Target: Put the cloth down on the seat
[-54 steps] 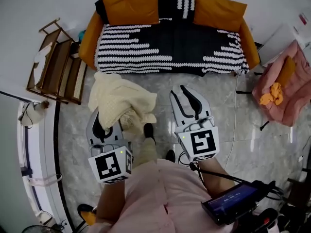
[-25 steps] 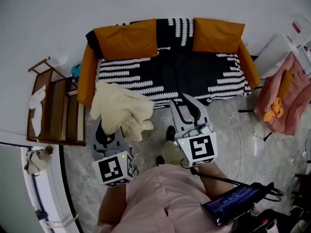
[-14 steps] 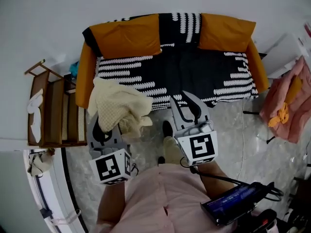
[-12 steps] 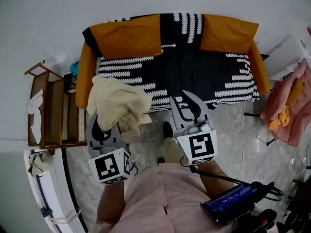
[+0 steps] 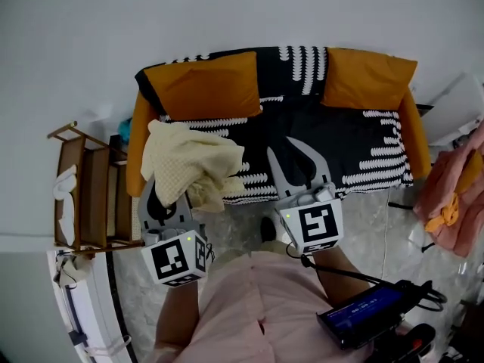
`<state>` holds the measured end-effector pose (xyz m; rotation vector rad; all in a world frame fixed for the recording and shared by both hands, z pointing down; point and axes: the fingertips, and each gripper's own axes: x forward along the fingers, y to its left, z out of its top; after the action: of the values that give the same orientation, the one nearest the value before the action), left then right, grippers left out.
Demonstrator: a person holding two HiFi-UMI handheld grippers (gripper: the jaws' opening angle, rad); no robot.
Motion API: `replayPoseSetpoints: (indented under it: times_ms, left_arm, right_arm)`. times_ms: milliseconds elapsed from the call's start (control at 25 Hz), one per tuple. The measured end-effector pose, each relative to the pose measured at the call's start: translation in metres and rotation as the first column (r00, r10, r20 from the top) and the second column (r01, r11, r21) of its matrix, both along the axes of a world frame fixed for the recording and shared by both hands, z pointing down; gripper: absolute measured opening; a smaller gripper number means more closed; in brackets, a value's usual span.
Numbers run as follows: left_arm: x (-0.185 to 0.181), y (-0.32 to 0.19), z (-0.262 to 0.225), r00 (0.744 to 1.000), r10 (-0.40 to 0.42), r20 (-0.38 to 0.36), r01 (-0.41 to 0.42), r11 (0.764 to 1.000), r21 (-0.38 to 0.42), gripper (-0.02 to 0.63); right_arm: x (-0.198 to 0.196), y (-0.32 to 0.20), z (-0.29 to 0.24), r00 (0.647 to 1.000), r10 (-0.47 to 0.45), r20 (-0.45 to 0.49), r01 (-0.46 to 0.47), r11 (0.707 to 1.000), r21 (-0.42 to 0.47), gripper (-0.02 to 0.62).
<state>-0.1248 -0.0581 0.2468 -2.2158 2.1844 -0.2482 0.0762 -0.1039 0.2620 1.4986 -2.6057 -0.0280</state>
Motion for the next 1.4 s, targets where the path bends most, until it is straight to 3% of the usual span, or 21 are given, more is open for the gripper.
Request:
replayPoseSetpoints:
  times_ms: [240,800,960,1400]
  left_arm:
    - [-0.013,-0.061,0.005,1.0,-0.011,0.001,0.011,1.0,-0.001,0.087]
    - [-0.048,-0.108,-0.014,1.0,0.014,-0.019,-0.013,1.0,0.026,0.087]
    - [-0.056,-0.141,0.012,0.999,0.04,-0.013,-0.041,0.999,-0.01,0.087]
    - [-0.072,-0.186,0.063,0.995,0.093,-0.047,-0.098,0.989,-0.115,0.089]
  right_arm:
    - [-0.012,-0.063,0.008,1.0,-0.005,-0.005,0.005,1.0,-0.002,0.098]
    - [-0.048,-0.103,-0.014,0.999,0.014,-0.038,-0.013,1.0,0.013,0.098]
    - [-0.065,-0.138,0.012,0.999,0.021,-0.036,-0.022,0.999,-0.032,0.098]
    - [-0.092,-0.17,0.055,0.997,0.03,-0.065,-0.039,0.991,-0.128,0.1]
